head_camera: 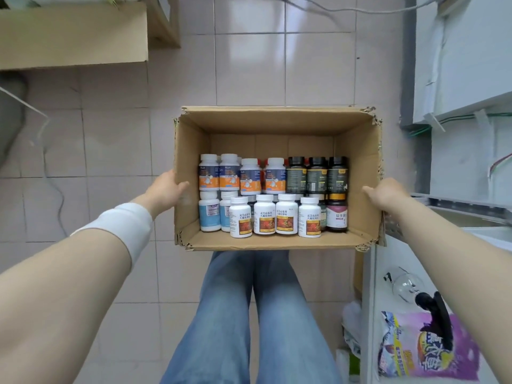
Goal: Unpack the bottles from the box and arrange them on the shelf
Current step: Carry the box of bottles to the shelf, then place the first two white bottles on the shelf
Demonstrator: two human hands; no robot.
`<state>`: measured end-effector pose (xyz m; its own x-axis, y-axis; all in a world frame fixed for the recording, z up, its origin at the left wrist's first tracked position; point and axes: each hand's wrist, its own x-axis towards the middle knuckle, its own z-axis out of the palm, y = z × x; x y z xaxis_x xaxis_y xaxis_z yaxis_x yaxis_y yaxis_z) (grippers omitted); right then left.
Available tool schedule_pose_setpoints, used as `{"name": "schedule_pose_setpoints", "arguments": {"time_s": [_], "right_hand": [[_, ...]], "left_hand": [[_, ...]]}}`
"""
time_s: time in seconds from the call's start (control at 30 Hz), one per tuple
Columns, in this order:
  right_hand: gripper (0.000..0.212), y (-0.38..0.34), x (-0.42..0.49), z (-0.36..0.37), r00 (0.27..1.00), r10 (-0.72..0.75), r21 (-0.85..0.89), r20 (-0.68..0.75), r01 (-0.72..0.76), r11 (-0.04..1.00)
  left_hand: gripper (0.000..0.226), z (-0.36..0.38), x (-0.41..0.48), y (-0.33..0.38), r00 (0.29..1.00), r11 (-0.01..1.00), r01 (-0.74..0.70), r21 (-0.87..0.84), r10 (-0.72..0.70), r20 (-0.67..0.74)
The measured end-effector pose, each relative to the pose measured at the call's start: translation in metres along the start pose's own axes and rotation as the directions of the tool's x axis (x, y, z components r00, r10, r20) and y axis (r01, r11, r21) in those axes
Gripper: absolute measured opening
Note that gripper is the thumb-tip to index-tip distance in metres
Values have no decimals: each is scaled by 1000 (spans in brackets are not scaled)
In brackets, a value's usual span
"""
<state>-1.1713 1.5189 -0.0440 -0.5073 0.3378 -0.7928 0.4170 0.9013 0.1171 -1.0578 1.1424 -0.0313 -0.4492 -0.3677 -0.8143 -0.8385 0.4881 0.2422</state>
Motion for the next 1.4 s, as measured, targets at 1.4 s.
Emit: {"name": "schedule_pose_setpoints", "arguments": {"time_s": [1.4], "right_hand": [[59, 26, -230, 2, 969, -226, 686, -101, 232, 689]], "left_hand": [[29, -4, -140, 125, 739, 770, -603, -207, 637, 219]]}}
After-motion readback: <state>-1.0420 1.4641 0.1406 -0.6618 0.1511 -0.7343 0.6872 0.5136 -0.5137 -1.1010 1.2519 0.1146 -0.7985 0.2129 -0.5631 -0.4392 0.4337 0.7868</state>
